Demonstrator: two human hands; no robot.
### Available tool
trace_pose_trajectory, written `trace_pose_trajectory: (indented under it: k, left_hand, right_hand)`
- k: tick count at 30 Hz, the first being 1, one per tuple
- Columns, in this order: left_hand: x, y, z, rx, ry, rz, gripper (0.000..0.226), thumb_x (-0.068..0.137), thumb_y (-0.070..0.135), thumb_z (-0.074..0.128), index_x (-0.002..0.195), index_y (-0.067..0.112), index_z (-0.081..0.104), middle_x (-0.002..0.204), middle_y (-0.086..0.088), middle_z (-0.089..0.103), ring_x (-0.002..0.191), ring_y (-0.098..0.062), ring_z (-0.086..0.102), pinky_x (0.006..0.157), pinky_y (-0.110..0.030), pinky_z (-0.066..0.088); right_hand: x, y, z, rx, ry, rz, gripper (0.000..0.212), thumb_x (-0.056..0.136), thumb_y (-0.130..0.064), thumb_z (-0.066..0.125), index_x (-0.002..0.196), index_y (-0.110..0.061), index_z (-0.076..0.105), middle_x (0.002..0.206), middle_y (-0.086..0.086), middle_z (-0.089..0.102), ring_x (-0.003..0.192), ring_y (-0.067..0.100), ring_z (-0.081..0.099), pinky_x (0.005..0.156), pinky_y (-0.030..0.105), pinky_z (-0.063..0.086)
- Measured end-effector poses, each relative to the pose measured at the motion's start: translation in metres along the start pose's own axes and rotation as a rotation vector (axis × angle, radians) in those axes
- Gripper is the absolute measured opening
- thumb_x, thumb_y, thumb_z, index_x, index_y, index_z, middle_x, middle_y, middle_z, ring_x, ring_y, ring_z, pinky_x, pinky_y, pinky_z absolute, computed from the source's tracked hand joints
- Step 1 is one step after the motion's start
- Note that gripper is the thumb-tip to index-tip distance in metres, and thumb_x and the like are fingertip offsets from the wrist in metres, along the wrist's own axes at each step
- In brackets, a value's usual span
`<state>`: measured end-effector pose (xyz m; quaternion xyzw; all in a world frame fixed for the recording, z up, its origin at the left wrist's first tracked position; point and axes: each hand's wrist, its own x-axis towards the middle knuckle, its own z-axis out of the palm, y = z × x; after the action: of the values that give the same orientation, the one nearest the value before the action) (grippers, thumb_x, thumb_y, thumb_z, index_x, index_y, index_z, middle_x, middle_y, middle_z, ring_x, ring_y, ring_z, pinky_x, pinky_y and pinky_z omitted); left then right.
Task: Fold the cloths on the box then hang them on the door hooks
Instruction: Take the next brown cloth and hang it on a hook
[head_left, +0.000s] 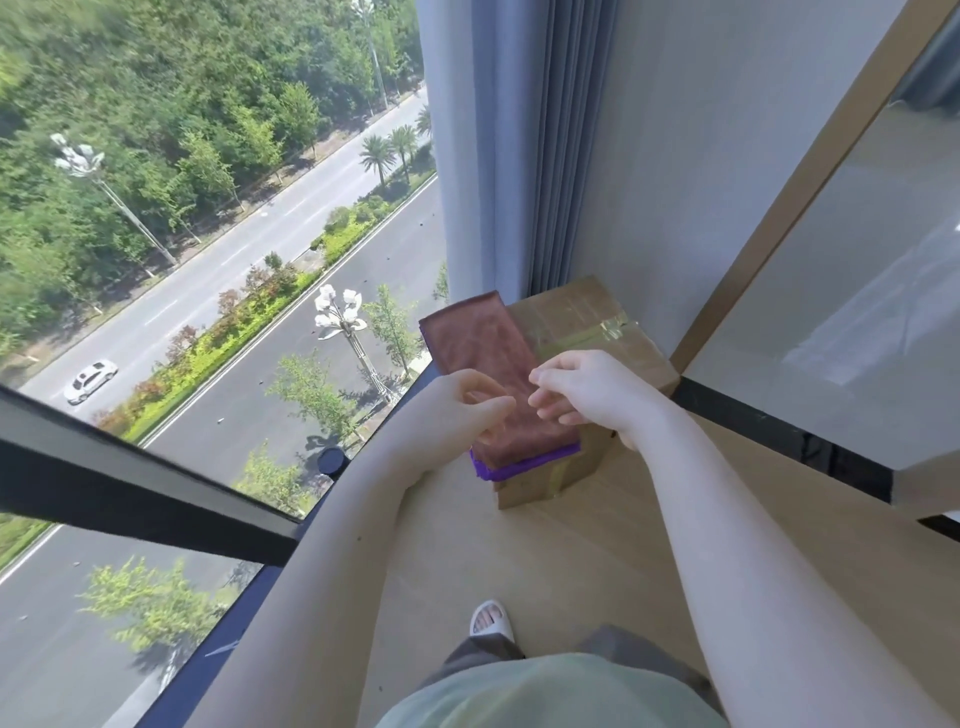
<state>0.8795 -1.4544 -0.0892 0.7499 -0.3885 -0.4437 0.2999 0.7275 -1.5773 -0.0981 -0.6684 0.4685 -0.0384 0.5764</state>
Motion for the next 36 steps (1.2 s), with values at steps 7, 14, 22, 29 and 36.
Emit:
trace_pose_trajectory:
  k: [7,14,22,29,36]
  left_hand:
    - [0.043,-0.003,-0.011,0.027,-0.065,-0.024,0.018,0.097,0.039,0.061,0.109,0.026,0.066,0.091,0.007,0.077,0.084,-0.006,0.074,0.093,-0.042,0.059]
    - [0.093,-0.009,-0.017,0.044,-0.061,-0.106,0.019,0.093,0.044,0.061,0.105,0.03,0.066,0.089,0.004,0.077,0.088,-0.013,0.074,0.092,-0.045,0.059]
    - [0.166,-0.006,-0.018,0.068,0.033,-0.264,0.016,0.092,0.04,0.06,0.1,0.028,0.067,0.092,0.001,0.076,0.086,-0.017,0.074,0.088,-0.043,0.061]
    - [0.23,0.0,-0.005,0.072,0.143,-0.381,0.022,0.094,0.035,0.058,0.108,0.023,0.069,0.096,0.004,0.071,0.083,-0.015,0.069,0.078,-0.035,0.058]
    - [0.257,-0.02,-0.011,0.125,0.148,-0.503,0.038,0.098,0.034,0.055,0.132,0.018,0.061,0.12,0.001,0.067,0.105,-0.019,0.066,0.089,-0.034,0.053]
  right_hand:
    - [0.035,-0.006,-0.008,0.0,0.024,0.051,0.016,0.103,-0.031,0.057,0.107,-0.022,0.069,0.097,-0.003,0.078,0.092,0.015,0.075,0.08,0.03,0.056]
    - [0.09,-0.011,-0.02,-0.019,-0.028,0.095,0.017,0.103,-0.031,0.057,0.109,-0.02,0.069,0.098,-0.002,0.078,0.093,0.017,0.075,0.087,0.033,0.058]
    - [0.178,-0.024,-0.046,-0.113,-0.15,0.117,0.017,0.104,-0.03,0.055,0.108,-0.019,0.067,0.101,0.001,0.076,0.095,0.019,0.074,0.086,0.033,0.055]
    - [0.244,-0.018,-0.066,-0.193,-0.252,0.149,0.017,0.103,-0.028,0.055,0.107,-0.018,0.067,0.099,0.001,0.076,0.094,0.019,0.073,0.078,0.031,0.053]
    - [0.291,-0.024,-0.059,-0.187,-0.245,0.15,0.024,0.096,-0.019,0.056,0.108,-0.003,0.069,0.091,0.006,0.066,0.079,0.022,0.057,0.074,0.033,0.047]
